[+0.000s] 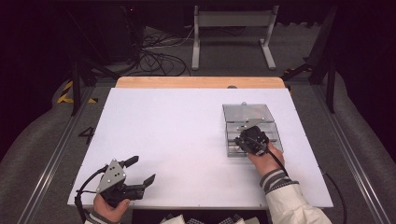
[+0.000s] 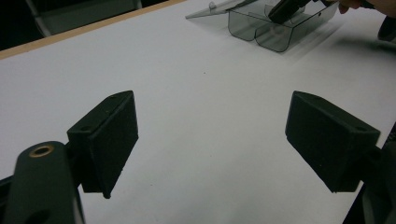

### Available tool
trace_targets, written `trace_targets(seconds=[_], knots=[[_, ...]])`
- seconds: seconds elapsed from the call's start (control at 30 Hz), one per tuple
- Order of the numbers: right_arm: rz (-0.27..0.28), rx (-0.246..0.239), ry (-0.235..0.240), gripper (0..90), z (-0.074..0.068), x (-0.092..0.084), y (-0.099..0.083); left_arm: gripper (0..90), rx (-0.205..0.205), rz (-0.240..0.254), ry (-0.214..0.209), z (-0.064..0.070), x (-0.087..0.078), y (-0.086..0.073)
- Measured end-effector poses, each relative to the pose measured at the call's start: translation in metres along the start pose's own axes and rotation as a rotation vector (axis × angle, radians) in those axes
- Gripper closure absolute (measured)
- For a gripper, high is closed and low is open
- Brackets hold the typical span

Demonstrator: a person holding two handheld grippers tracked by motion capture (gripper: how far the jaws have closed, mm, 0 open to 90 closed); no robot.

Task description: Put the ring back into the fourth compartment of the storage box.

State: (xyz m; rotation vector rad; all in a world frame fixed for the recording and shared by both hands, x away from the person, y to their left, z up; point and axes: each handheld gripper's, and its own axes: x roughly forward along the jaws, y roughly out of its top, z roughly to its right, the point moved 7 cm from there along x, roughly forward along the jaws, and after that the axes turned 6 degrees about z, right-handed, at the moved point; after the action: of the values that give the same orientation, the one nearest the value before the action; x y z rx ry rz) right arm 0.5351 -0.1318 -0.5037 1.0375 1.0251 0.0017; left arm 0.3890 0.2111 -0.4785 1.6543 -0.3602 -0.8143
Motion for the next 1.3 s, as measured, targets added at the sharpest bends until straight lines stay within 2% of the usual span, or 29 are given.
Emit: trace_targets(seconds=[0.47, 0.9, 1.03, 1.2, 1.23, 1.3], knots=[[-0.036, -0.001, 0.019, 86.6, -0.0019, 0.0043, -0.0035, 17.8, -0.001, -0.001, -0.001, 0.0002, 0.0003, -0.0001], [-0.032, -0.011, 0.019, 82.5, -0.0023, 0.0046, -0.0033, 17.7, -0.001, -0.002, -0.001, 0.0001, 0.0003, -0.0002], [-0.027, -0.012, 0.020, 78.4, -0.0031, 0.0034, -0.0027, 17.8, -0.001, -0.002, -0.001, 0.0002, 0.0002, -0.0002], [0.003, -0.002, 0.016, 67.3, -0.0022, -0.0013, 0.0002, 17.7, -0.001, -0.002, -0.001, 0.0000, 0.0002, -0.0002], [0.003, -0.002, 0.016, 67.3, -0.0022, -0.0013, 0.0002, 17.7, -0.001, -0.002, -0.001, 0.0001, 0.0002, -0.0002], [0.018, 0.007, 0.019, 60.9, -0.0020, -0.0043, 0.0019, 17.7, 0.000, -0.002, 0.000, -0.0001, 0.0003, -0.0001]])
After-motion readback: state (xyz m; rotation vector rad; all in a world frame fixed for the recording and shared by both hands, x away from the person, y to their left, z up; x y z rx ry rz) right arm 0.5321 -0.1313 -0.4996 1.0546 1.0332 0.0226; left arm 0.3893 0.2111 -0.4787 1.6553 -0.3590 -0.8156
